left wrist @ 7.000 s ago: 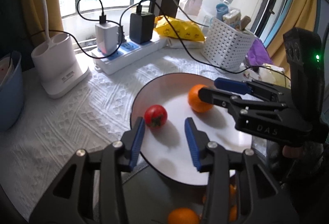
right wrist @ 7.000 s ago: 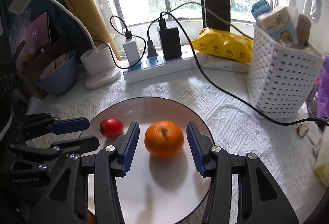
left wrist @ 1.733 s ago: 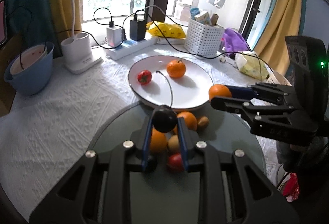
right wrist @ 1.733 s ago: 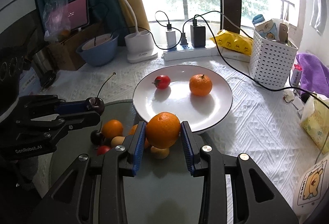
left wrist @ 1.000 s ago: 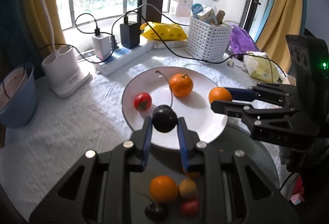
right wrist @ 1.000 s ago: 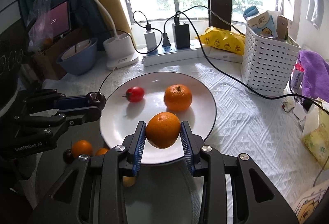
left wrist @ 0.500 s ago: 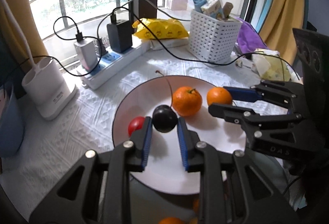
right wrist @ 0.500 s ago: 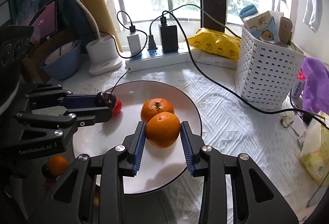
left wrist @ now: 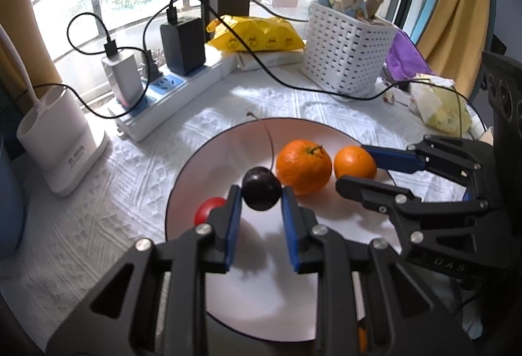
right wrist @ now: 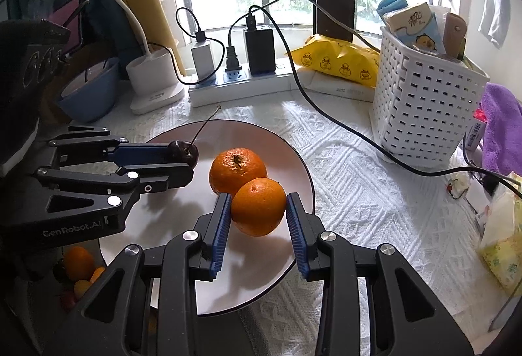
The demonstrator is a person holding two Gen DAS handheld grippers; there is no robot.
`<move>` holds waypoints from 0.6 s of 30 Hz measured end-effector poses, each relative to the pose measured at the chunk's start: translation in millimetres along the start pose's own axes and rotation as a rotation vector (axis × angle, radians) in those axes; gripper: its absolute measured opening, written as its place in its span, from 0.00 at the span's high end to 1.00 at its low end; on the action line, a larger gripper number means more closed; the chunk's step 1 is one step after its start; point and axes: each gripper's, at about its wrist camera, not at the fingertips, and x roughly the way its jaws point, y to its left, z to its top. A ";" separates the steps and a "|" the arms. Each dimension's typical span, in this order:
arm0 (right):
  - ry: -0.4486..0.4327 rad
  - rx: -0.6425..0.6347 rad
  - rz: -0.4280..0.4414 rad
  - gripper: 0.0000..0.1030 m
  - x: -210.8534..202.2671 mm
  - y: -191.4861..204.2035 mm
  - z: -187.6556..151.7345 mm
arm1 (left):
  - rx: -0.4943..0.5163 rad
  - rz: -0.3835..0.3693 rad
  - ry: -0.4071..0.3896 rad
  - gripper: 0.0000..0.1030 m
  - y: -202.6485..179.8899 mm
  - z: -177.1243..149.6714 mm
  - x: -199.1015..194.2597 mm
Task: Organize fruits
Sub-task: 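Carry the cherry and orange onto the white plate and open both tools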
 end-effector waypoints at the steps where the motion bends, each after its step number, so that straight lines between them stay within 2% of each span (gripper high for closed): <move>1: -0.001 0.003 -0.003 0.65 -0.1 -0.2 0.4 | -0.003 0.001 0.001 0.74 0.6 0.6 0.1; 13: -0.007 0.016 -0.035 0.64 -15.6 5.8 3.2 | -0.035 0.005 -0.044 0.68 6.0 1.3 -26.2; 14: -0.008 0.015 -0.036 0.64 -17.8 7.2 3.0 | -0.037 0.004 -0.050 0.65 5.6 0.9 -29.4; 15: -0.010 0.014 -0.038 0.64 -20.1 8.8 2.6 | -0.041 0.001 -0.056 0.57 5.9 0.4 -32.8; 18: -0.016 0.012 -0.042 0.64 -27.9 14.4 1.6 | -0.058 -0.013 -0.078 0.55 8.0 -2.8 -45.2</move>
